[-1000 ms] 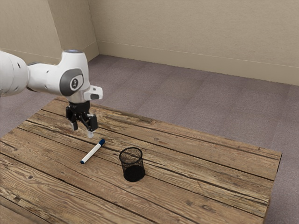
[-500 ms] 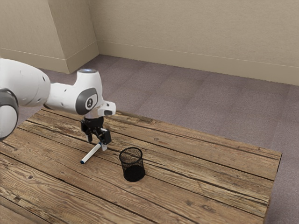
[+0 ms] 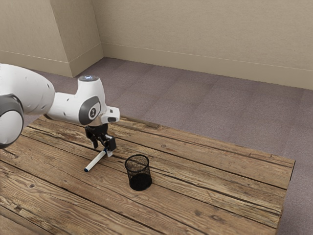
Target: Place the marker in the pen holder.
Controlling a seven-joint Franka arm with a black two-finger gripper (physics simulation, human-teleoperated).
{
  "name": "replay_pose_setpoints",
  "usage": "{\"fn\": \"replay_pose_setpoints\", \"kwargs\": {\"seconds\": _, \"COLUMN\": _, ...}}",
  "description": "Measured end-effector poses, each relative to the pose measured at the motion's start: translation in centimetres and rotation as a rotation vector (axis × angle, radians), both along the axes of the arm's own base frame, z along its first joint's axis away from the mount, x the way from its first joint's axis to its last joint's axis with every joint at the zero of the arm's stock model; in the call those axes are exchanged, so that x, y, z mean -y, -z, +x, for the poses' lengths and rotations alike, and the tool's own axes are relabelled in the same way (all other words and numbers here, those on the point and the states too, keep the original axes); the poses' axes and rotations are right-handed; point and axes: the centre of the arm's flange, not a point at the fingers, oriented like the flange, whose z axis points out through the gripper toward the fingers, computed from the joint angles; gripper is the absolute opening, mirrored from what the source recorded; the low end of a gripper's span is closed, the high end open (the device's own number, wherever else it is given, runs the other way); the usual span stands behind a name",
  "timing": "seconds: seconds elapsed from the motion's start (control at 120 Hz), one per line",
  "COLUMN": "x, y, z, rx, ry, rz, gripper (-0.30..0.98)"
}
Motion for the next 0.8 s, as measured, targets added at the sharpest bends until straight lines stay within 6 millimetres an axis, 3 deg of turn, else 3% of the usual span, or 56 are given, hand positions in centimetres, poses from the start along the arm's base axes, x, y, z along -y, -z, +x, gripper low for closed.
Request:
{"fn": "replay_pose_setpoints", "kwargs": {"seconds": 0.358, "x": 0.0, "y": 0.4, "z": 0.1, "rx": 0.006, "ry": 0.010, "rz": 0.000, "gripper": 0.13}}
{"fn": "replay_pose_setpoints", "kwargs": {"seconds": 0.542, "x": -0.1, "y": 1.1, "z": 0.0, "rx": -0.003, "ry": 0.012, "rz": 0.002, "gripper": 0.03}}
{"fn": "replay_pose_setpoints", "kwargs": {"seconds": 0.683, "x": -0.2, "y": 1.3, "z": 0.0, "rx": -0.004, "ry": 0.011, "rz": 0.004, "gripper": 0.13}}
{"fn": "replay_pose_setpoints", "kwargs": {"seconds": 0.8, "x": -0.3, "y": 0.8, "z": 0.0, "rx": 0.001, "ry": 0.009, "rz": 0.023, "gripper": -0.04}}
